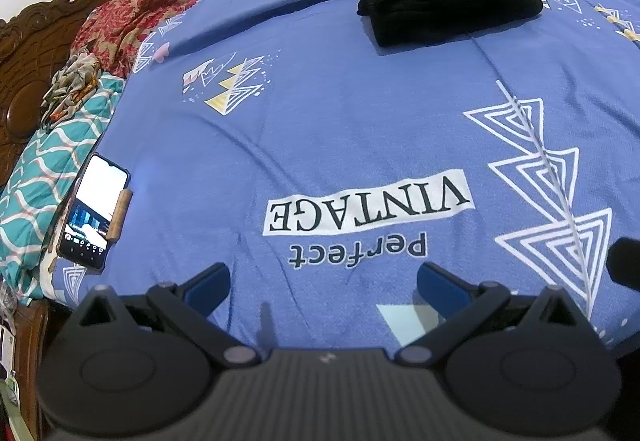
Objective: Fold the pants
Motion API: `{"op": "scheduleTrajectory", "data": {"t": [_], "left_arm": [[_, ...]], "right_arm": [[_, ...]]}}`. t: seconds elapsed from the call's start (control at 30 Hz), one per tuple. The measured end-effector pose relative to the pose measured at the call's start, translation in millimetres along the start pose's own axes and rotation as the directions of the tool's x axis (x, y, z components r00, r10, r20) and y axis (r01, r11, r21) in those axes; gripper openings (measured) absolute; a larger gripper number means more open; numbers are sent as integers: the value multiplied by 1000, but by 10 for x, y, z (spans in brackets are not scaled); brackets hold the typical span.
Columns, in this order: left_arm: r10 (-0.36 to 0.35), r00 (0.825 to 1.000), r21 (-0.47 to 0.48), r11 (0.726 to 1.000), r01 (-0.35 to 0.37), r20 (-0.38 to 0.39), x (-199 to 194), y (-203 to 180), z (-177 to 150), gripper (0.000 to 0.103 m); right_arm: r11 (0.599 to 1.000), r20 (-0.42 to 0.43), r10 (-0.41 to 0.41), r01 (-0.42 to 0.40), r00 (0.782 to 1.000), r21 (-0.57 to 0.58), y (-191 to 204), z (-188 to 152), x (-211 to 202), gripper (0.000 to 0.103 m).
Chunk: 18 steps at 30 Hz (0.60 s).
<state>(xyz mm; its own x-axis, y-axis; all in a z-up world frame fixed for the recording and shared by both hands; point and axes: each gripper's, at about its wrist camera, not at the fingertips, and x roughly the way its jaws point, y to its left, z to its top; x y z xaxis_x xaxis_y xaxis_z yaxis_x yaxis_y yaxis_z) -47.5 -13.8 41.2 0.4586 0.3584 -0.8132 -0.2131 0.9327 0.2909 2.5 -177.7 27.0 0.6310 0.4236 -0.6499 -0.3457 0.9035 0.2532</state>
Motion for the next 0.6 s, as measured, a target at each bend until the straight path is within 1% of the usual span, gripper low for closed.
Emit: {"op": "scheduleTrajectory", "data": {"t": [0.6], "left_arm": [[-12,1000,3,1000,12,-5,-6,-17,21,103]], "right_arm": [[1000,4,-1,1,1000,-6,15,13,-2,97]]}}
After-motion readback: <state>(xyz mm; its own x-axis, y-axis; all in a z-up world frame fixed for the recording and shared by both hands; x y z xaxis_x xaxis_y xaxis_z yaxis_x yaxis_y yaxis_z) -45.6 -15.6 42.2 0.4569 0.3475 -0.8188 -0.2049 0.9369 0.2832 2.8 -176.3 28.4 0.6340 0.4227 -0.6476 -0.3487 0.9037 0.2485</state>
